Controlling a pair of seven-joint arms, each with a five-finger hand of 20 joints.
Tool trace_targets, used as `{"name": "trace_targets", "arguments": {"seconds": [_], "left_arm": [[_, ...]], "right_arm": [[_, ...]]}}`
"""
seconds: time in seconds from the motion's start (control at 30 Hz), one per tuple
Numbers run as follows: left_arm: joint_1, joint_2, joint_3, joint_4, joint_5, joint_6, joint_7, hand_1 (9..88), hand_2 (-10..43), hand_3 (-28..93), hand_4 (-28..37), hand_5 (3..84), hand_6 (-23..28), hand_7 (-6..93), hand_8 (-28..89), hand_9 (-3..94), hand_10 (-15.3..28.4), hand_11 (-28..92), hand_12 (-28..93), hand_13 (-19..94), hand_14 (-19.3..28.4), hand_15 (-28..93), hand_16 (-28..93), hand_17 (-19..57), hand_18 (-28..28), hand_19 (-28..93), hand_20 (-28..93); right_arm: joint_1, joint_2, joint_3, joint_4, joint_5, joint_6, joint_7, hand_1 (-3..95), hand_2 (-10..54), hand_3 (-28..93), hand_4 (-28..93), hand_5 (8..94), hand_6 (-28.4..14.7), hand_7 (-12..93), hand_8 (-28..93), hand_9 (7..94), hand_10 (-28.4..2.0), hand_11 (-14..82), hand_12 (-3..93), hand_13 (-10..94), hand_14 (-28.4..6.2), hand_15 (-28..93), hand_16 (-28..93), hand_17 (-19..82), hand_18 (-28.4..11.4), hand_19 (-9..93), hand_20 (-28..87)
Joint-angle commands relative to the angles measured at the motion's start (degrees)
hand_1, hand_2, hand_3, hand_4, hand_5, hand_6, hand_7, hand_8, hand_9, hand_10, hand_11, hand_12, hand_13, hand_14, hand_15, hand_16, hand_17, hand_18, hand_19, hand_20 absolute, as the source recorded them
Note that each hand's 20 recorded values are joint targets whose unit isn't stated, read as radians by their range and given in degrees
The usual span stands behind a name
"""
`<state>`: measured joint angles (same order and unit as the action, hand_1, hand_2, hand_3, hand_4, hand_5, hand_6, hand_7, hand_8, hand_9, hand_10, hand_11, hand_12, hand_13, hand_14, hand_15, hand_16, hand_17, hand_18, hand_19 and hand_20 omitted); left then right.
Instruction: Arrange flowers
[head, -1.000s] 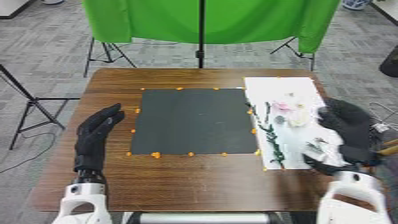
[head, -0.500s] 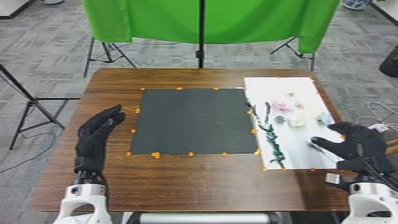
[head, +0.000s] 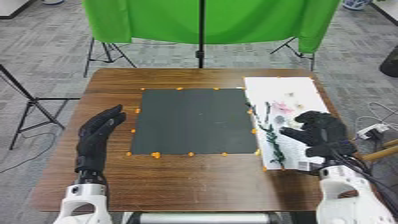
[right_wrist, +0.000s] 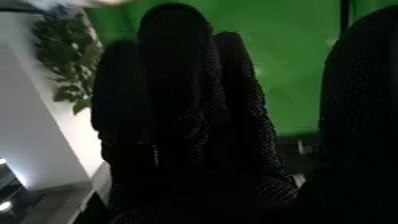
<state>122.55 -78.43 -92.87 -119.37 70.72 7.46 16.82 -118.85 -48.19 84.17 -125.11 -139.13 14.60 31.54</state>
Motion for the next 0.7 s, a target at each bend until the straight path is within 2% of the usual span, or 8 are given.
{"name": "trace_targets", "arguments": {"seconds": [0.03, 0.33, 0.5, 0.63, 0.7], "left_arm": [[1.4, -0.14, -0.07, -0.30, 0.09, 0.59, -0.41, 32.5, -8.0, 64, -16.4, 50.3, 2.6, 18.5, -7, 47.4, 12.1, 22, 16, 34, 15.6, 25, 3, 1.6, 13.4, 7, 22], [1.2, -0.11, -0.03, -0.17, 0.02, 0.07, -0.65, 32.4, -8.0, 64, -16.4, 50.3, 2.6, 18.5, -7, 47.4, 12.0, 22, 16, 34, 15.6, 25, 3, 1.6, 13.3, 7, 22], [1.5, 0.02, -0.26, -0.28, 0.04, -0.10, -0.74, 32.4, -7.9, 64, -16.5, 50.1, 2.5, 18.5, -7, 47.3, 12.1, 22, 16, 34, 15.6, 25, 3, 1.5, 13.4, 7, 22], [1.3, 0.03, -0.38, -0.17, 0.01, -0.03, -0.93, 32.4, -7.9, 64, -16.4, 50.1, 2.5, 18.5, -7, 47.2, 12.1, 21, 16, 34, 15.6, 25, 3, 1.5, 13.3, 7, 22], [1.3, -0.02, -0.48, -0.21, 0.10, -0.15, -1.18, 32.4, -7.9, 64, -16.4, 50.0, 2.5, 18.5, -7, 47.2, 12.1, 21, 16, 34, 15.6, 25, 3, 1.5, 13.3, 7, 22]], "right_arm": [[1.2, 4.3, -1.1, -0.4, 2.4, -7.9, 3.9, 45.5, -9.5, 37, -28, 69.4, -5.0, 14, -6, 72.5, -15.6, 21.3, 21.4, 84, -6.2, 53, 29, 56, -13.3, 89, 49], [5.0, 6.0, -6.0, 1.1, 4.9, -10.6, 2.9, 48.4, -9.5, 30, -28, 73.8, -4.8, 14, -7, 78.1, -16.1, 21.3, 20.9, 89, -4.8, 49, 30, 62, -9.6, 91, 41], [7.6, 7.2, -9.9, 2.5, 5.2, -13.0, 2.5, 43.7, -9.5, 40, -28, 75.2, -4.8, 14, -7, 80.5, -16.0, 21.2, 20.7, 91, -4.3, 49, 31, 64, -9.1, 92, 41], [9.6, 7.8, -13.4, 4.2, 4.9, -13.5, 3.2, 38.5, -9.5, 54, -28, 76.4, -5.0, 14, -7, 81.7, -16.1, 20.9, 20.1, 92, -3.8, 48, 31, 65, -7.7, 91, 40], [10.3, 7.9, -14.9, 5.2, 4.1, -13.1, 3.5, 39.0, -9.5, 57, -28, 77.8, -5.0, 14, -7, 83.3, -16.3, 20.9, 20.0, 93, -3.5, 47, 31, 67, -6.9, 90, 39]]}}
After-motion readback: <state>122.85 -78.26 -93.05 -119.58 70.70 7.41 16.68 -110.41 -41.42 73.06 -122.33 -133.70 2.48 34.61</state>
